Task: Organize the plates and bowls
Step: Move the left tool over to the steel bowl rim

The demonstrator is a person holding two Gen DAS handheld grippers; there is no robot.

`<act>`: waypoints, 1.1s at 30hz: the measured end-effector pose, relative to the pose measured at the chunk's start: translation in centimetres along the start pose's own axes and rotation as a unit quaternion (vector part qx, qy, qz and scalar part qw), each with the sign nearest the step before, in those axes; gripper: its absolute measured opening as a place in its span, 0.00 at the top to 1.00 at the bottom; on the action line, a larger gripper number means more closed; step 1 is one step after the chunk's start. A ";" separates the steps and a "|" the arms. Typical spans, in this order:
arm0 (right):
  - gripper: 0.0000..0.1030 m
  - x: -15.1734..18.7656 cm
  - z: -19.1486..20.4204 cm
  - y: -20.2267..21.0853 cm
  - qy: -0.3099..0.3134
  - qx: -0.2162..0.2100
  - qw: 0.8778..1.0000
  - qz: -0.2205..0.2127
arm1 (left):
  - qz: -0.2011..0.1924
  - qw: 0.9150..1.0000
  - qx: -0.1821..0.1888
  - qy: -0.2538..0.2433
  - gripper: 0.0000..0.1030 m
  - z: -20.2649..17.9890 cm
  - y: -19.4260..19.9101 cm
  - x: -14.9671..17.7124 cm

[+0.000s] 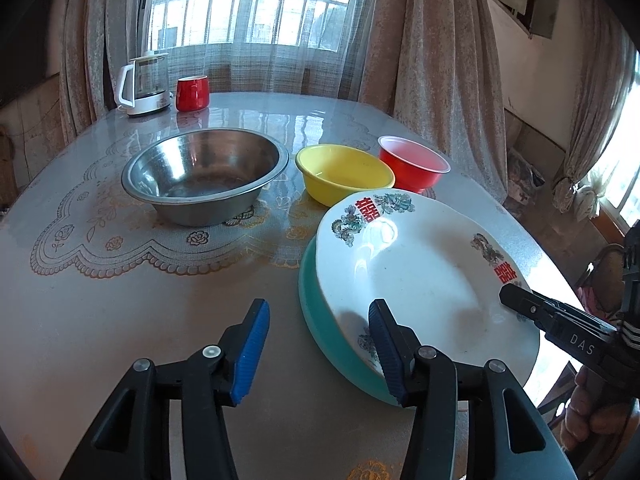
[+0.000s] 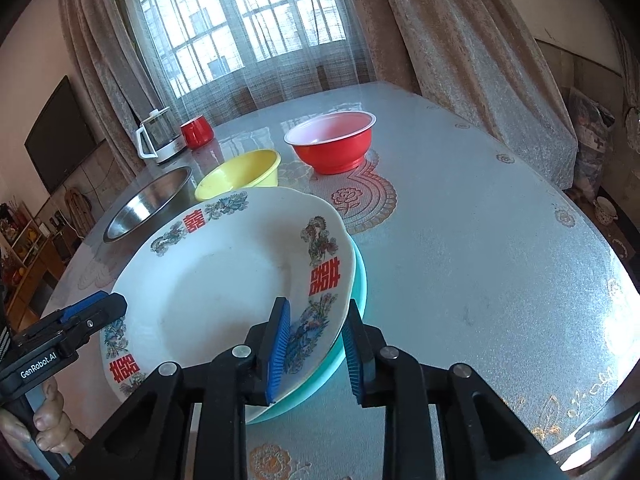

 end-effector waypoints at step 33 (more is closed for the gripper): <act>0.54 -5.3 12.6 -0.4 0.026 -0.171 0.984 0.041 | -0.002 0.990 -0.066 0.121 0.17 16.5 3.0 -0.4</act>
Point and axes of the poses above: each gripper's, at about its wrist camera, not at the fingertips, and y roughly against the way its jaws point, z to its left, x to its underside, the point moved 9 cm from there along -y, roughly the way its jaws point, and after that the axes turned 3 degrees about -x, right-handed, at the moved point
